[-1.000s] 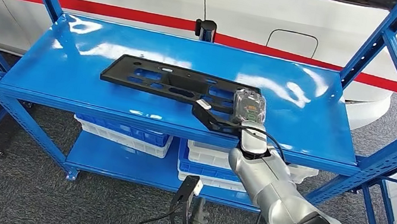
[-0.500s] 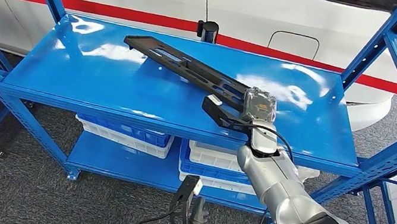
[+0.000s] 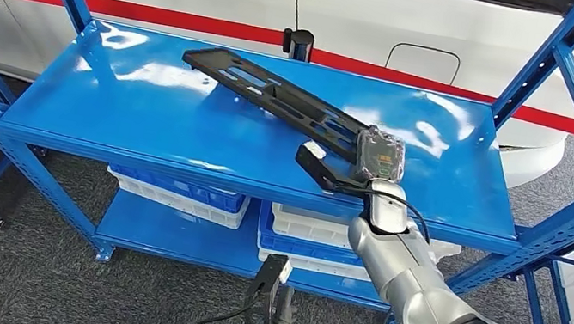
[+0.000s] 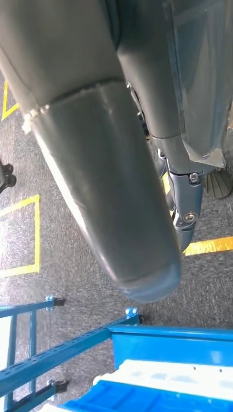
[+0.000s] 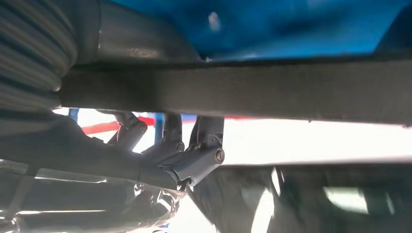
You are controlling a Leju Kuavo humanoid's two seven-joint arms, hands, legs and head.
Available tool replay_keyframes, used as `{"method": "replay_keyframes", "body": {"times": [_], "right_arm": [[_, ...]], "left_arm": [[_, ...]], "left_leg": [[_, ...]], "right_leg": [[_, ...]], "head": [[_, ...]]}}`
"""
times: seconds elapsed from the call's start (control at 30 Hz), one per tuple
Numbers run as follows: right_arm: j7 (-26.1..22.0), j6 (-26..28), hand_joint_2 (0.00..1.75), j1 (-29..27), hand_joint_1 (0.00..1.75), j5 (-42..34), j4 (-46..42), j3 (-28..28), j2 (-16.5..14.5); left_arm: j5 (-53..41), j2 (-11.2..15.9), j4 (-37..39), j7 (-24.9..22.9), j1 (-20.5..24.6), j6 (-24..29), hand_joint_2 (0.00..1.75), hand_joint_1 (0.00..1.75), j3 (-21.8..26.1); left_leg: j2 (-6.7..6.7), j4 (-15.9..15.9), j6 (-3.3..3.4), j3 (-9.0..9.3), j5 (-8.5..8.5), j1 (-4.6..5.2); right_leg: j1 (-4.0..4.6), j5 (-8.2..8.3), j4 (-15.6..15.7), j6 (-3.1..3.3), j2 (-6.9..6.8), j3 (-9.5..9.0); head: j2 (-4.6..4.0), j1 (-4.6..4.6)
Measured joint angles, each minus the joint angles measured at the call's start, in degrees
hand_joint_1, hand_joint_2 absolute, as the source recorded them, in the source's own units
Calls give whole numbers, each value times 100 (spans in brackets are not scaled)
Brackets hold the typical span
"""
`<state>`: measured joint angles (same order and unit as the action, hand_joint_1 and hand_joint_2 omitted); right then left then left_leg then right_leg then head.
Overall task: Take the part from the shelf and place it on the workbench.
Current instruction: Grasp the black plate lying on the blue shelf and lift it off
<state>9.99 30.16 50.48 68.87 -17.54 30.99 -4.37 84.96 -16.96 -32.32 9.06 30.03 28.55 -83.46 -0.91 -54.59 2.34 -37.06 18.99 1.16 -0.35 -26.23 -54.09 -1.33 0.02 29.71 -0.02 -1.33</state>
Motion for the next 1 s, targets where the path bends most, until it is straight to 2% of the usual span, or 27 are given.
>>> {"method": "replay_keyframes", "body": {"times": [0.1,0.17,0.3,0.47,0.7,0.8,0.83,0.9,0.93,1.0], "right_arm": [[-164,454,175,-101,175,116,-249,-130,182],[-222,548,175,-134,175,177,-373,-209,285],[-350,757,175,-183,175,484,-607,-306,334],[-655,788,175,-251,175,850,-1169,-387,297],[-942,783,175,-303,175,896,-1683,-498,260],[-1068,782,175,-365,175,893,-1836,-519,220],[-1098,781,175,-381,175,890,-1891,-526,198],[-1141,782,175,-394,175,869,-1984,-539,171],[-1165,782,175,-401,175,851,-2019,-547,167],[-1207,780,175,-438,175,807,-2066,-561,166]], "left_arm": [[-232,504,893,381,-418,-1639,0,0,-37],[-280,780,1317,440,-750,-1986,0,0,-55],[-311,921,1753,369,-1181,-1904,0,0,-77],[-273,956,2002,401,-1363,-1872,0,0,-75],[-230,989,2125,427,-1416,-1923,0,0,-70],[-190,1011,2154,388,-1419,-1941,0,0,-41],[-181,1016,2160,365,-1419,-1943,0,0,-30],[-177,1022,2167,320,-1418,-1944,0,0,-18],[-177,1021,2170,303,-1418,-1944,0,0,-15],[-177,1022,2176,292,-1420,-1944,0,0,-11]], "left_leg": [[20,-3,-1,5,8,-5],[26,-3,-4,5,16,-8],[22,-2,-14,-14,26,-9],[17,-2,-17,-17,30,-8],[6,0,-17,-16,30,-9],[7,-23,35,-24,67,3],[12,-3,64,-4,64,-21],[27,60,100,55,27,-72],[33,85,110,77,10,-90],[33,80,117,75,6,-84]], "right_leg": [[-2,-2,-1,1,11,7],[-11,-16,-4,5,12,16],[-9,-30,-10,6,11,31],[-7,-32,-10,6,7,37],[-7,-34,-9,8,-1,32],[-55,-30,25,-23,-1,6],[-59,-41,25,-39,-1,5],[-37,-181,-209,-27,1,100],[-33,-332,-511,0,1,242],[-41,-680,-1353,43,2,658]], "head": [[0,-5],[0,-13],[0,-10],[0,-13],[0,-10],[0,-15],[0,-16],[0,-10],[0,-3],[0,11]]}}
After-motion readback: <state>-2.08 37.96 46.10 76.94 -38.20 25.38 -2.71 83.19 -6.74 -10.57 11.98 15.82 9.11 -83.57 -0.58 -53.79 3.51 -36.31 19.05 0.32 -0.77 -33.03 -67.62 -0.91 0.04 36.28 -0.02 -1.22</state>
